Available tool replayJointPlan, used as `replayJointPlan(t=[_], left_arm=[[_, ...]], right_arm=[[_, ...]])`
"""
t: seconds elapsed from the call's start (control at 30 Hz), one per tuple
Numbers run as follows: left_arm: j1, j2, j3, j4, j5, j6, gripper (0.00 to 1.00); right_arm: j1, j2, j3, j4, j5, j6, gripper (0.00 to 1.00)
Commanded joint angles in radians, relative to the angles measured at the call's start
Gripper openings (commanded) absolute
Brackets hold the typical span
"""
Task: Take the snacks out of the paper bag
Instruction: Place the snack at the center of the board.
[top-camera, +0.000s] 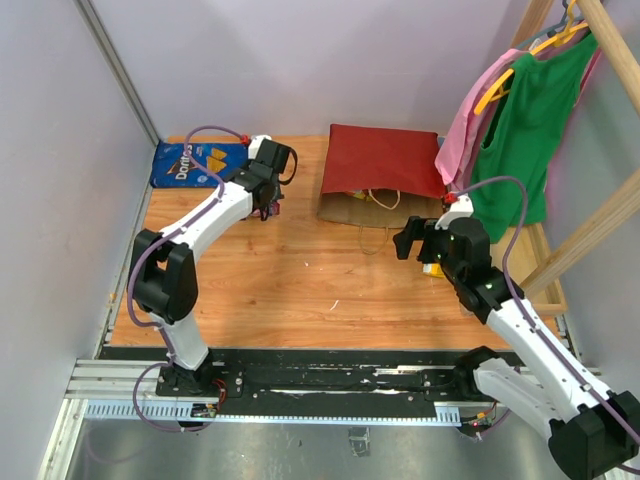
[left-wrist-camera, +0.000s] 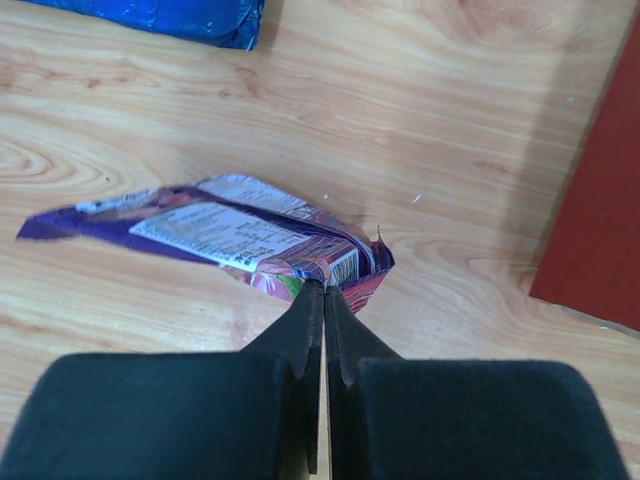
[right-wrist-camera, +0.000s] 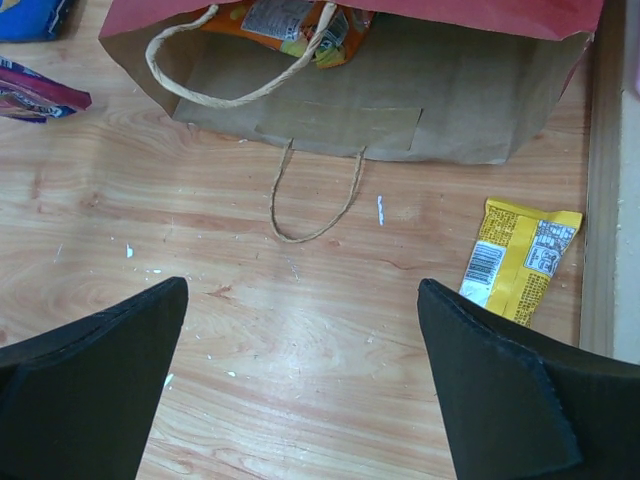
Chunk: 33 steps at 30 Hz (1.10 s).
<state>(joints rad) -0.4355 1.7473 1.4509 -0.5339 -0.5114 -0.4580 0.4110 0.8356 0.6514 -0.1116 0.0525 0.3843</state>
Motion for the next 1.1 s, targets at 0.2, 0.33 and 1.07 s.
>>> replayJointPlan(t=[0.2, 0.33, 1.07], left_arm=[[-0.008, -0.075, 0.014, 0.027, -0.089, 0.111, 0.01], [-0.007, -0.135, -0.005, 0.135, -0.085, 0.23, 0.01], [0.005, -0.048, 0.261, -0.154, 0.036, 0.447, 0.0]], right_arm=[[0.017, -0.009, -0.009, 0.024, -0.02, -0.011, 1.0], [0.017, -0.017, -0.013, 0.013, -0.021, -0.01, 1.0], [0.017, -0.043, -0.045, -0.003, -0.069, 0.004, 0.99]])
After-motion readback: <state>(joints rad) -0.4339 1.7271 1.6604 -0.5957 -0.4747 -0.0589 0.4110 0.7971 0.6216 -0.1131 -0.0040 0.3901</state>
